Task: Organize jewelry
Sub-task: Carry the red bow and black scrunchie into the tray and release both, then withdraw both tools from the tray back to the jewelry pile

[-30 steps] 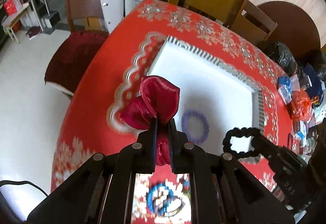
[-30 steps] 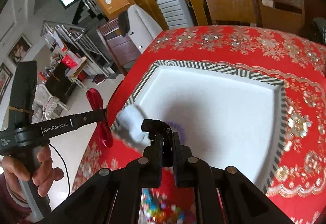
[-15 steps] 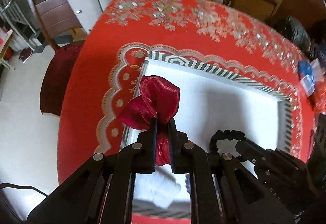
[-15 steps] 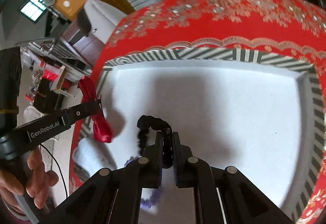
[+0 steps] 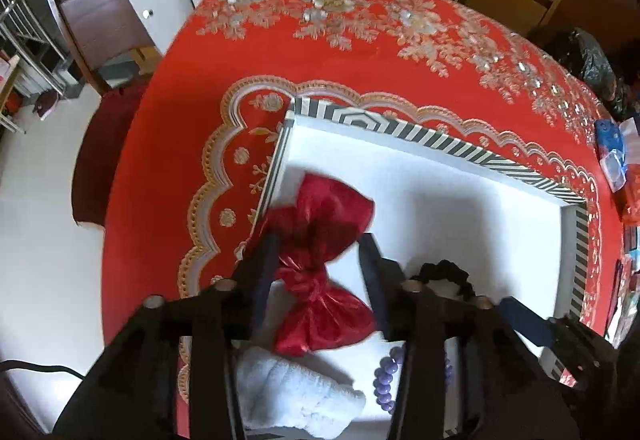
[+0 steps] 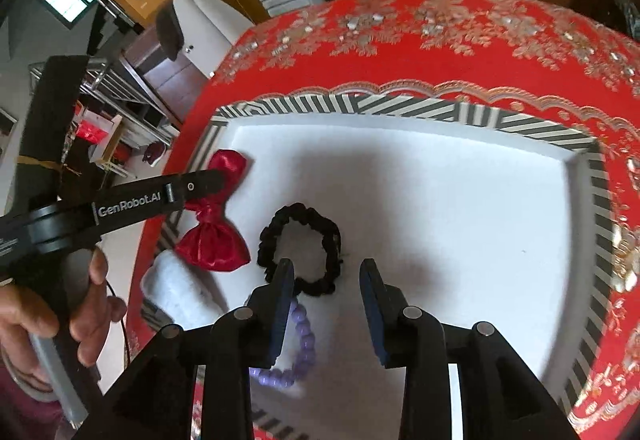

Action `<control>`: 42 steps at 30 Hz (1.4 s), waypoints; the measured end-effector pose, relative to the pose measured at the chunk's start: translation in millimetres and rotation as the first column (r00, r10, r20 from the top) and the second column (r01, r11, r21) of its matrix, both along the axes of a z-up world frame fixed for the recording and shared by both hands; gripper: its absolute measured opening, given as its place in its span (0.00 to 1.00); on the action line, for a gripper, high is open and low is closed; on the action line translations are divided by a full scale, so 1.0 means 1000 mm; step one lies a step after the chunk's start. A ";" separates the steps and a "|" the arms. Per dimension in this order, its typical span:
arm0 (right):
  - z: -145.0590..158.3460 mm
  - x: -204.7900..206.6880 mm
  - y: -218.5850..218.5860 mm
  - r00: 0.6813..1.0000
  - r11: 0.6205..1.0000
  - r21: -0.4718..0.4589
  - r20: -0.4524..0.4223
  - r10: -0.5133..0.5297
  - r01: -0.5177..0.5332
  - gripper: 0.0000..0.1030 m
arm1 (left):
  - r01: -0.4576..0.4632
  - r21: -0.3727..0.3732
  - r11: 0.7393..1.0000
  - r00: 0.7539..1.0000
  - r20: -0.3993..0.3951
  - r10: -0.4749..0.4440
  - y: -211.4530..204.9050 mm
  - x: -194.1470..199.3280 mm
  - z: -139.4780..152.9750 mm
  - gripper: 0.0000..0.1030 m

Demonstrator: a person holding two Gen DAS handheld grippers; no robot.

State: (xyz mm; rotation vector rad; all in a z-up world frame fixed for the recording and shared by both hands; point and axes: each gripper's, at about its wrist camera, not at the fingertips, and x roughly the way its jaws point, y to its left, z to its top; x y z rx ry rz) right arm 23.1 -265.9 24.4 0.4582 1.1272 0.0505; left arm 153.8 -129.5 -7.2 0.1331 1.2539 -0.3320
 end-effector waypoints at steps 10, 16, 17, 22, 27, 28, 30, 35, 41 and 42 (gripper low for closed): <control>0.013 -0.037 0.000 1.000 1.000 -0.013 0.001 -0.024 0.024 0.32 | -0.002 0.030 1.000 0.994 0.113 -0.001 0.014 -0.032 0.032 0.47; 0.021 -0.058 0.008 0.999 1.000 -0.002 0.020 -0.026 0.026 0.32 | 0.003 0.027 1.000 0.988 0.153 -0.007 0.024 -0.062 0.046 0.47; 0.022 -0.061 0.009 0.999 1.000 -0.002 0.022 -0.025 0.025 0.33 | 0.002 0.029 1.000 0.987 0.160 -0.006 0.025 -0.066 0.048 0.47; 0.032 -0.083 0.014 0.999 1.000 -0.010 0.042 -0.017 0.018 0.38 | -0.006 0.040 0.999 0.981 0.193 -0.002 0.031 -0.089 0.057 0.47; 0.040 -0.110 0.015 0.998 1.000 -0.009 0.055 -0.017 0.018 0.38 | -0.004 0.047 0.999 0.980 0.201 -0.005 0.033 -0.118 0.058 0.49; 0.042 -0.116 0.015 0.998 1.000 -0.011 0.058 -0.016 0.016 0.38 | -0.002 0.044 0.999 0.980 0.198 -0.006 0.034 -0.124 0.058 0.49; 0.046 -0.129 0.015 0.998 1.000 -0.015 0.068 -0.016 0.017 0.38 | 0.001 0.040 0.999 0.981 0.194 -0.008 0.035 -0.135 0.057 0.49; 0.055 -0.164 0.014 0.997 0.999 -0.023 0.079 -0.024 0.026 0.39 | -0.008 -0.023 1.000 0.991 0.130 0.011 0.048 -0.161 0.055 0.53; 0.051 -0.205 0.018 0.998 0.999 -0.037 0.055 -0.009 0.011 0.39 | -0.043 -0.084 0.996 0.997 0.059 0.048 0.070 -0.190 0.054 0.57; 0.049 -0.213 0.017 0.999 0.999 -0.041 0.048 -0.009 0.011 0.39 | -0.044 -0.085 0.995 0.997 0.053 0.048 0.072 -0.194 0.053 0.57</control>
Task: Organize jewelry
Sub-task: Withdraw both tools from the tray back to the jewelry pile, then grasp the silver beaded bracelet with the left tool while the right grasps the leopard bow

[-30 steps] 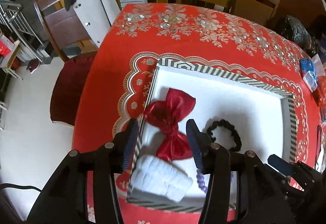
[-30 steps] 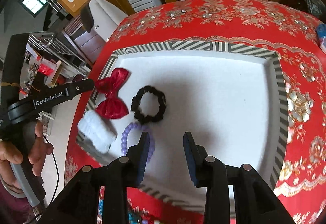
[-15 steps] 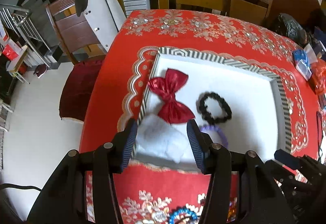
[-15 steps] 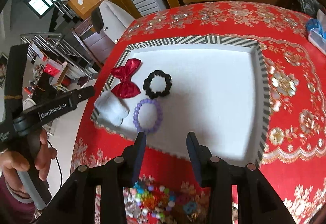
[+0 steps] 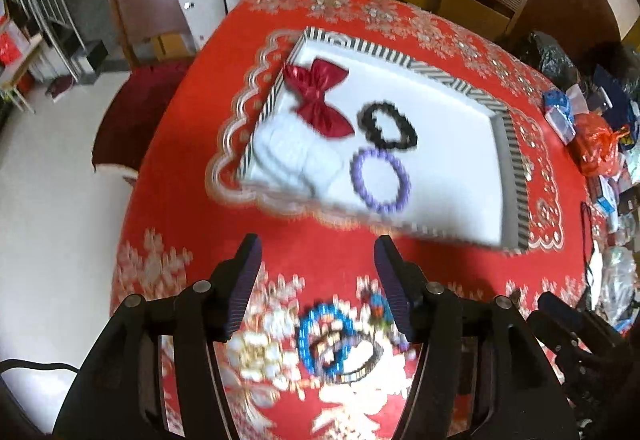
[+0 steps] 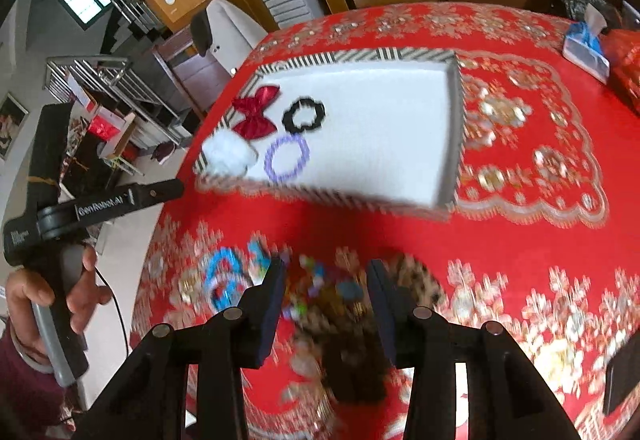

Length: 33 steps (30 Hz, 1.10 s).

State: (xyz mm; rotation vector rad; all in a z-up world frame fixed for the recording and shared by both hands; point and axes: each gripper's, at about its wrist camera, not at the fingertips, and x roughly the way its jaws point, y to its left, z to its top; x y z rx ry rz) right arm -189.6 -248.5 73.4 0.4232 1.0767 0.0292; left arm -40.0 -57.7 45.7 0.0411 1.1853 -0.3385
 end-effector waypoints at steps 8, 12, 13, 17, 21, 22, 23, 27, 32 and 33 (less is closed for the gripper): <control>-0.014 -0.048 -0.008 0.999 1.000 -0.003 -0.036 -0.017 0.017 0.39 | -0.016 0.011 1.000 0.999 -0.031 0.017 0.020 -0.038 -0.015 0.57; -0.027 -0.069 -0.011 0.998 0.999 0.011 -0.046 -0.032 0.032 0.39 | -0.030 0.008 1.000 0.998 -0.050 0.030 0.032 -0.054 -0.028 0.57; -0.033 -0.073 -0.013 0.998 0.999 0.029 -0.054 -0.044 0.045 0.39 | -0.028 0.016 0.999 0.998 -0.050 0.029 0.034 -0.057 -0.031 0.57; -0.047 -0.081 -0.019 0.994 0.993 0.075 -0.069 -0.082 0.087 0.39 | -0.023 0.040 0.999 0.998 -0.057 0.025 0.039 -0.069 -0.043 0.57; -0.047 -0.071 -0.021 0.994 0.985 0.132 -0.044 -0.105 0.110 0.39 | -0.015 0.061 0.998 0.997 -0.074 0.020 0.042 -0.077 -0.053 0.57; -0.047 -0.068 -0.020 0.993 0.984 0.137 -0.036 -0.110 0.113 0.39 | -0.007 0.064 0.998 0.997 -0.078 0.012 0.042 -0.077 -0.055 0.57; -0.047 -0.065 -0.019 0.993 0.983 0.139 -0.031 -0.113 0.117 0.39 | 0.003 0.067 0.998 0.997 -0.082 0.002 0.041 -0.077 -0.057 0.57; -0.050 -0.060 -0.011 0.996 0.988 0.130 -0.046 -0.079 0.085 0.39 | 0.029 0.070 0.997 0.996 -0.092 -0.022 0.038 -0.078 -0.061 0.57; -0.060 -0.057 -0.004 0.996 0.991 0.118 -0.060 -0.063 0.070 0.39 | 0.042 0.072 0.996 0.994 -0.101 -0.035 0.034 -0.075 -0.064 0.57; -0.061 -0.056 -0.006 0.995 0.988 0.121 -0.054 -0.089 0.095 0.39 | 0.047 0.076 0.996 0.994 -0.099 -0.040 0.032 -0.073 -0.064 0.57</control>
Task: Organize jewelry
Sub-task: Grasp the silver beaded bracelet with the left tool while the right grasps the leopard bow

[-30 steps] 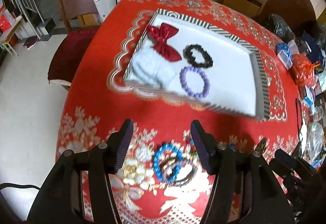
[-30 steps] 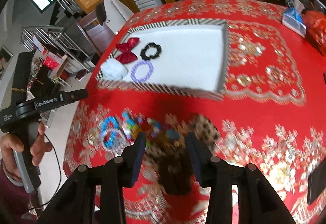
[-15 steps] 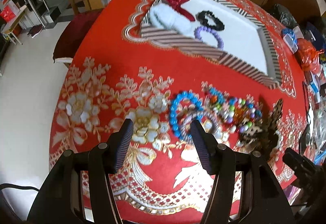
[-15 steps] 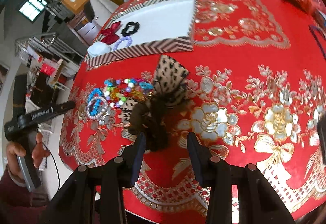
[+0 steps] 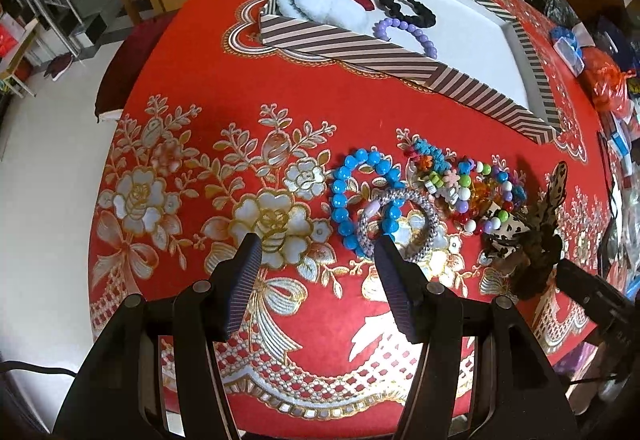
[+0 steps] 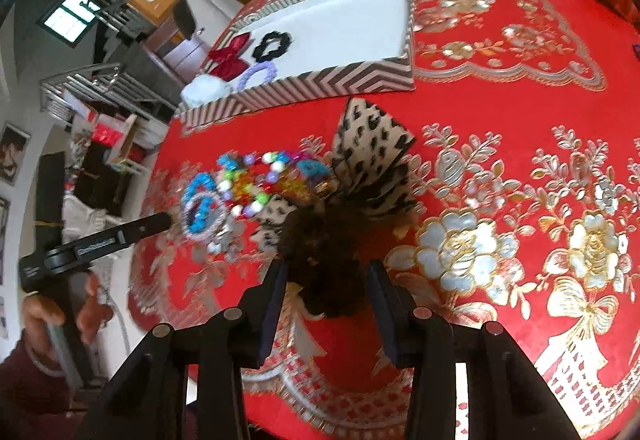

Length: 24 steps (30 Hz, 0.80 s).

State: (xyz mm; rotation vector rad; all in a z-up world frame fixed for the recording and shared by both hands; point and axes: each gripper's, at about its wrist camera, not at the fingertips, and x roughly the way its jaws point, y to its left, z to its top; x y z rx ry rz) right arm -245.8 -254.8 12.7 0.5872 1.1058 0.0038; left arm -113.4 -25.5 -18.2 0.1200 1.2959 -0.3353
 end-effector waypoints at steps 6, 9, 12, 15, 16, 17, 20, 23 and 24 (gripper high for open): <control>-0.010 0.017 -0.001 1.000 0.999 0.022 -0.008 -0.027 0.027 0.58 | 0.034 0.007 0.999 0.999 -0.004 -0.034 -0.012 0.006 -0.002 0.57; -0.013 0.025 0.003 1.000 1.000 0.019 -0.021 -0.013 0.014 0.58 | 0.067 0.023 0.997 0.998 -0.007 -0.067 -0.023 0.008 -0.006 0.57; -0.018 0.029 0.005 1.000 1.000 0.011 -0.023 -0.018 0.018 0.58 | 0.098 0.032 0.995 0.995 -0.009 -0.098 -0.034 0.011 -0.012 0.57; -0.018 0.029 0.007 1.000 0.999 -0.026 -0.002 -0.023 0.023 0.53 | 0.128 0.037 0.991 0.992 -0.026 -0.127 -0.042 0.015 -0.021 0.57; -0.018 0.029 0.008 1.000 0.999 -0.039 0.009 -0.021 0.021 0.49 | 0.137 0.029 0.990 0.990 -0.028 -0.137 -0.044 0.015 -0.023 0.56; -0.019 0.029 0.008 1.000 0.999 -0.040 0.010 -0.018 0.018 0.43 | 0.144 0.026 0.989 0.989 -0.027 -0.144 -0.046 0.016 -0.024 0.55; -0.021 0.027 0.005 1.000 0.999 -0.032 0.008 -0.005 0.006 0.29 | 0.145 0.011 0.989 0.989 -0.006 -0.145 -0.049 0.019 -0.025 0.21; -0.018 0.024 0.003 1.000 0.999 -0.031 0.003 0.012 -0.012 0.22 | 0.149 -0.014 0.989 0.988 -0.025 -0.150 -0.051 0.022 -0.025 0.15; -0.014 0.021 0.003 1.000 0.999 -0.033 0.009 0.017 -0.017 0.22 | 0.150 -0.014 0.989 0.988 -0.019 -0.150 -0.051 0.021 -0.023 0.13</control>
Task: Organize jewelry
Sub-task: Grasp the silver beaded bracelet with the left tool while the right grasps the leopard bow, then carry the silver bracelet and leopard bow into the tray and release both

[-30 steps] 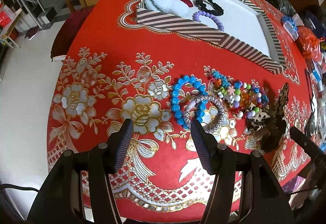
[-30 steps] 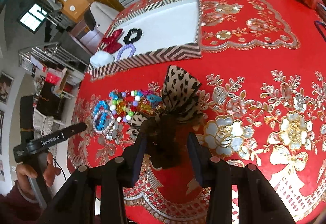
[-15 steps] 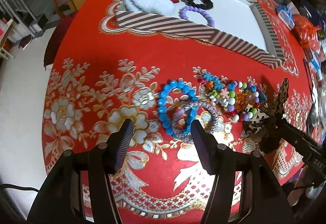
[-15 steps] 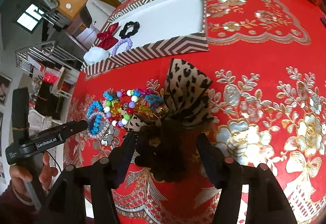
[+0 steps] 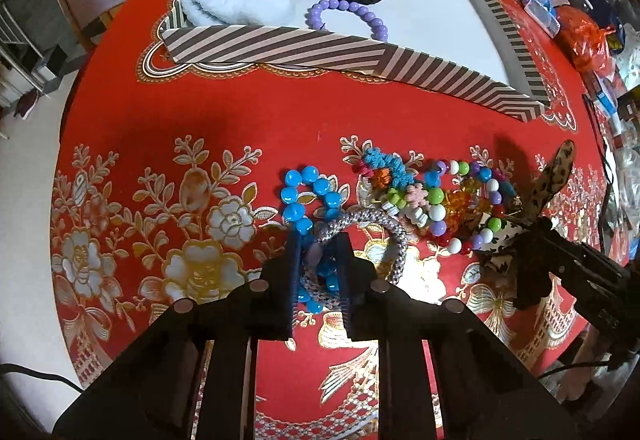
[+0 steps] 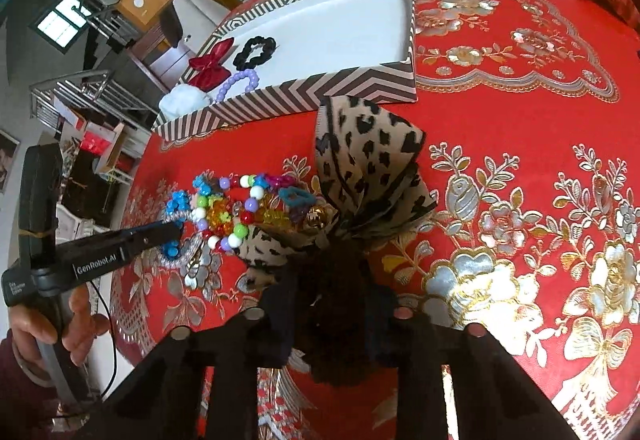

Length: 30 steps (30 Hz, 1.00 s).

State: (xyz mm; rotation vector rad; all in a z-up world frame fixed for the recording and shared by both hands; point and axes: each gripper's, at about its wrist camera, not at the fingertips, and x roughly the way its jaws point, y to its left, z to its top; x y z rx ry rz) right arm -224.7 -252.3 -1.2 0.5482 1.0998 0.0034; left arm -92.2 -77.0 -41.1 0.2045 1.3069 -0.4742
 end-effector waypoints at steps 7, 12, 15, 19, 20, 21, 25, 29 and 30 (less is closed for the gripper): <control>0.035 -0.019 -0.014 0.998 1.000 0.001 0.065 -0.014 0.014 0.20 | 0.005 -0.069 0.998 0.999 0.038 -0.003 0.009 -0.007 0.039 0.06; 0.065 -0.027 -0.025 0.991 1.000 0.006 0.133 -0.031 0.030 0.20 | 0.005 -0.128 0.992 0.998 0.057 0.002 0.013 -0.009 0.067 0.06; 0.078 -0.025 -0.030 0.984 0.999 0.010 0.169 -0.046 0.045 0.20 | 0.005 -0.165 0.986 0.998 0.059 0.005 0.012 -0.011 0.081 0.06; 0.087 -0.014 -0.035 0.979 0.999 0.004 0.196 -0.046 0.047 0.20 | 0.005 -0.183 0.983 0.997 0.081 0.010 0.011 -0.009 0.094 0.06; 0.089 -0.009 -0.035 0.979 0.999 -0.005 0.198 -0.044 0.046 0.20 | 0.004 -0.184 0.983 0.996 0.085 0.012 0.010 -0.007 0.095 0.06; 0.090 -0.003 -0.037 0.979 0.999 -0.011 0.198 -0.043 0.046 0.20 | 0.002 -0.184 0.983 0.996 0.090 0.015 0.009 -0.004 0.097 0.06; 0.095 0.023 -0.043 0.978 0.999 -0.032 0.204 -0.032 0.039 0.20 | -0.004 -0.178 0.984 0.993 0.115 0.025 0.004 0.010 0.102 0.06; 0.096 0.055 -0.047 0.978 0.999 -0.044 0.208 -0.023 0.033 0.20 | -0.010 -0.171 0.985 0.990 0.138 0.034 -0.001 0.031 0.104 0.06; 0.095 0.065 -0.047 0.978 0.999 -0.045 0.206 -0.018 0.028 0.20 | -0.017 -0.172 0.985 0.989 0.142 0.042 -0.003 0.039 0.104 0.06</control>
